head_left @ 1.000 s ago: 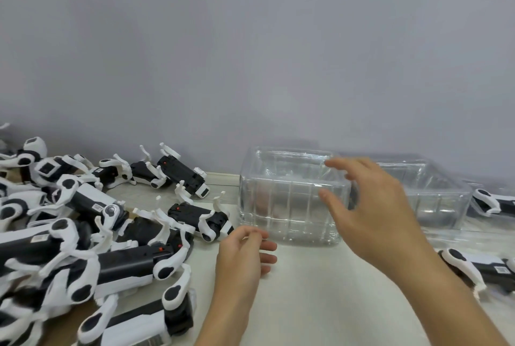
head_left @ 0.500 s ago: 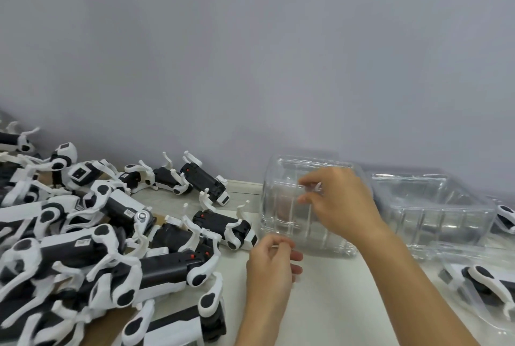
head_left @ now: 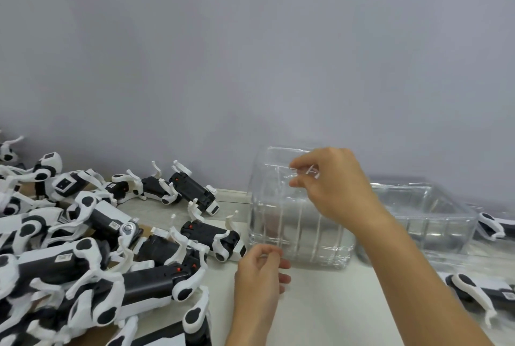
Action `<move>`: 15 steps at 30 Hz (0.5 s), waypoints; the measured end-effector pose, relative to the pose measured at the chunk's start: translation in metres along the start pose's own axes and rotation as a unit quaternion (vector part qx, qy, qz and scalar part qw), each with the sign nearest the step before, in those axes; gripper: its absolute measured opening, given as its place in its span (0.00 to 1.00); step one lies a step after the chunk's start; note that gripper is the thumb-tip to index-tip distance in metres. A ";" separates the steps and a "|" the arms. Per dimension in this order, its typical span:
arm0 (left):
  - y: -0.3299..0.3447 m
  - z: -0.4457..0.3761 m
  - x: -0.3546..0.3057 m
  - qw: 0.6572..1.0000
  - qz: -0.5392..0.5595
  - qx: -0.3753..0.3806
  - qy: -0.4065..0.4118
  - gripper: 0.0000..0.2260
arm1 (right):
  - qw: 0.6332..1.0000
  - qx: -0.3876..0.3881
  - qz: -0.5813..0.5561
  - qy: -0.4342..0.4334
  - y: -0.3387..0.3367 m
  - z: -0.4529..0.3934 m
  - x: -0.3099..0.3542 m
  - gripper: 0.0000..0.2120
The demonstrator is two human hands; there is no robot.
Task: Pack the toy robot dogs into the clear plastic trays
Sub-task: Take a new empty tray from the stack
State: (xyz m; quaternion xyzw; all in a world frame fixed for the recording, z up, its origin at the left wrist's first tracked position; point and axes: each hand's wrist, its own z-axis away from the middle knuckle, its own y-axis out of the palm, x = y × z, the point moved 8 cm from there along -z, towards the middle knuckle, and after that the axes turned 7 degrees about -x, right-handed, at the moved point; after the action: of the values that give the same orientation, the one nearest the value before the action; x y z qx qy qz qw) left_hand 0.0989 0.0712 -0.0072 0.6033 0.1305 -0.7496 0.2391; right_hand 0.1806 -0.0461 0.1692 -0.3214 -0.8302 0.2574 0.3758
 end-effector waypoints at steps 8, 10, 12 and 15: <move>0.002 0.006 -0.018 0.995 0.084 0.036 0.051 0.06 | 0.987 -0.129 -0.086 -0.040 -0.059 0.008 0.031 0.09; 0.004 0.013 -0.036 0.985 0.142 0.063 0.077 0.05 | 0.975 -0.166 -0.144 -0.029 -0.077 0.019 0.033 0.08; 0.006 0.022 -0.061 0.970 0.190 0.099 0.115 0.05 | 0.959 -0.196 -0.203 -0.010 -0.094 0.034 0.032 0.06; 0.012 0.041 -0.097 0.950 0.199 0.160 0.181 0.13 | 0.943 -0.217 -0.252 0.017 -0.110 0.058 0.030 0.07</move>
State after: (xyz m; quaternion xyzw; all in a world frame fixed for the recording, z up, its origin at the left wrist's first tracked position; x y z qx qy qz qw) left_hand 0.0857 0.0610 0.0978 0.7730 -0.0727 -0.5758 0.2562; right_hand 0.0819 -0.1074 0.2228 -0.1799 -0.9133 -0.0376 0.3634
